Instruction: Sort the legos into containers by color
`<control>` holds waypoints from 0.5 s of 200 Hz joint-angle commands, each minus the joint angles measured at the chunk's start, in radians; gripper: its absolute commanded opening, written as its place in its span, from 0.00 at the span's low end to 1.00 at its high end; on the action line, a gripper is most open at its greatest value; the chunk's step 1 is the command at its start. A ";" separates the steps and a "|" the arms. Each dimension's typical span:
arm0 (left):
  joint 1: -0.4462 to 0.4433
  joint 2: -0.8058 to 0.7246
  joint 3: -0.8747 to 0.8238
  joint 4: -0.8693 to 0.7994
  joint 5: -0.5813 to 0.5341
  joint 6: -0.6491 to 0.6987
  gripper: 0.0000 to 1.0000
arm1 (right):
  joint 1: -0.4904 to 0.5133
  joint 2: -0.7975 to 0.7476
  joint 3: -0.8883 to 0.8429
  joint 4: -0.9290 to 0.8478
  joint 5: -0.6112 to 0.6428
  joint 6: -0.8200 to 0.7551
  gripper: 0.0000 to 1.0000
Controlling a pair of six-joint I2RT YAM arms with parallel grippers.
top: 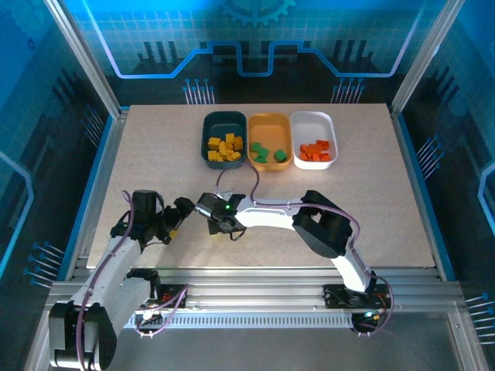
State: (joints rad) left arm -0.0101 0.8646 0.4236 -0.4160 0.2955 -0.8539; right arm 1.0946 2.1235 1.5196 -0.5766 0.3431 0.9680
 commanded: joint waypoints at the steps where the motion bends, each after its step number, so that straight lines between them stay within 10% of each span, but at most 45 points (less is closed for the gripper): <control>1: 0.010 -0.008 0.025 -0.034 -0.002 0.034 0.99 | -0.029 0.059 0.021 0.029 0.111 -0.003 0.68; 100: 0.012 -0.006 0.032 -0.040 0.000 0.045 0.99 | -0.032 -0.012 -0.029 0.070 0.140 -0.071 0.39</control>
State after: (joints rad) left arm -0.0090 0.8646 0.4313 -0.4351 0.2947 -0.8310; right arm 1.0859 2.1509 1.5440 -0.5652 0.4309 0.9298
